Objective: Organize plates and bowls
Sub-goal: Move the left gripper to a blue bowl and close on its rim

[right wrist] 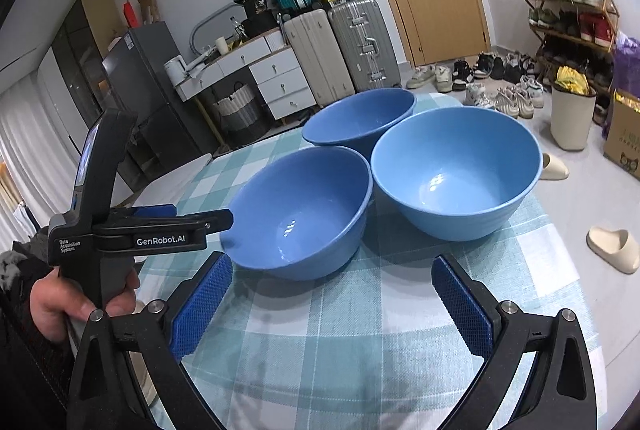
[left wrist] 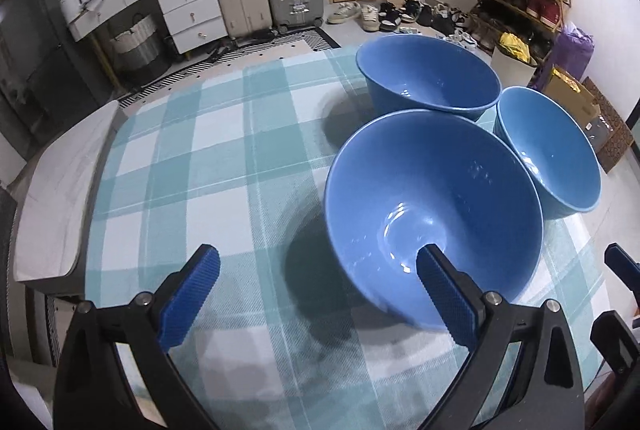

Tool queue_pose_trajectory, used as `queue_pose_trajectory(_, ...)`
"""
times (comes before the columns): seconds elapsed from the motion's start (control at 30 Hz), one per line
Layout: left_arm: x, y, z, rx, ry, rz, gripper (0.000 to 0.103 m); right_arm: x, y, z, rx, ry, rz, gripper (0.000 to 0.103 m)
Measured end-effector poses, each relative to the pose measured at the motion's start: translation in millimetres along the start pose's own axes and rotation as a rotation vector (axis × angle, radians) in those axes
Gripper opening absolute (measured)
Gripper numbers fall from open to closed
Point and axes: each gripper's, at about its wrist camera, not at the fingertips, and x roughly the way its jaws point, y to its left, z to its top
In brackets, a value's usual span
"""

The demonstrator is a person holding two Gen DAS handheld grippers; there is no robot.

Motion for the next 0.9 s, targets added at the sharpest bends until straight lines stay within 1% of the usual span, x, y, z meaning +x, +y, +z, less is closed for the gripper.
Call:
queue_pose_trajectory(0.13, 12.7, 1.3, 12.0, -0.010, 0.019, -0.050, 0.100, 11.3, -4.6, 8.8, 0.016, -0.005, 0.002, 0.102)
queue_pose_trajectory(0.33, 27.5, -2.5, 22.7, 0.013, 0.039, -0.079, 0.099, 28.6, -9.8, 16.6, 0.047, 0.010, 0.036, 0.102)
queue_pose_trajectory(0.5, 41.1, -2.3, 28.0, 0.032, 0.055, -0.084, 0.098, 39.7, -7.9, 15.5, 0.044, 0.026, 0.057, 0.102)
queue_pose_trajectory(0.57, 44.5, -1.7, 28.6, 0.030, 0.061, -0.089, 0.097, 40.8, -7.2, 13.6, 0.040, 0.029, 0.059, 0.102)
queue_pose_trajectory(0.63, 49.1, -0.6, 30.3, 0.013, 0.074, -0.109, 0.095, 43.8, -7.2, 12.9, 0.039, 0.033, 0.059, 0.102)
queue_pose_trajectory(0.67, 50.5, -0.3, 31.0, 0.000, 0.079, -0.125, 0.091, 44.9, -7.3, 12.1, 0.042, 0.039, 0.060, 0.102)
queue_pose_trajectory(0.7, 51.6, -0.5, 31.5, -0.005, 0.084, -0.135, 0.083, 46.3, -7.8, 11.4, 0.050, 0.045, 0.064, 0.102)
queue_pose_trajectory(0.73, 53.2, -1.5, 32.1, -0.003, 0.092, -0.134, 0.079, 48.3, -8.6, 11.6, 0.055, 0.048, 0.066, 0.102)
queue_pose_trajectory(0.77, 54.7, -2.5, 32.1, 0.003, 0.096, -0.126, 0.079, 49.7, -8.9, 11.1, 0.059, 0.053, 0.069, 0.102)
queue_pose_trajectory(0.8, 55.7, -3.1, 31.9, 0.009, 0.096, -0.119, 0.073, 50.3, -8.4, 10.7, 0.057, 0.056, 0.067, 0.102)
queue_pose_trajectory(0.83, 57.2, -3.9, 31.7, 0.018, 0.103, -0.112, 0.064, 50.3, -8.4, 10.6, 0.055, 0.056, 0.065, 0.102)
queue_pose_trajectory(0.87, 59.3, -3.9, 31.2, 0.024, 0.113, -0.110, 0.058, 49.3, -7.7, 11.0, 0.052, 0.054, 0.064, 0.102)
queue_pose_trajectory(0.9, 61.7, -3.8, 30.8, 0.029, 0.127, -0.114, 0.049, 48.3, -7.2, 11.4, 0.050, 0.050, 0.064, 0.102)
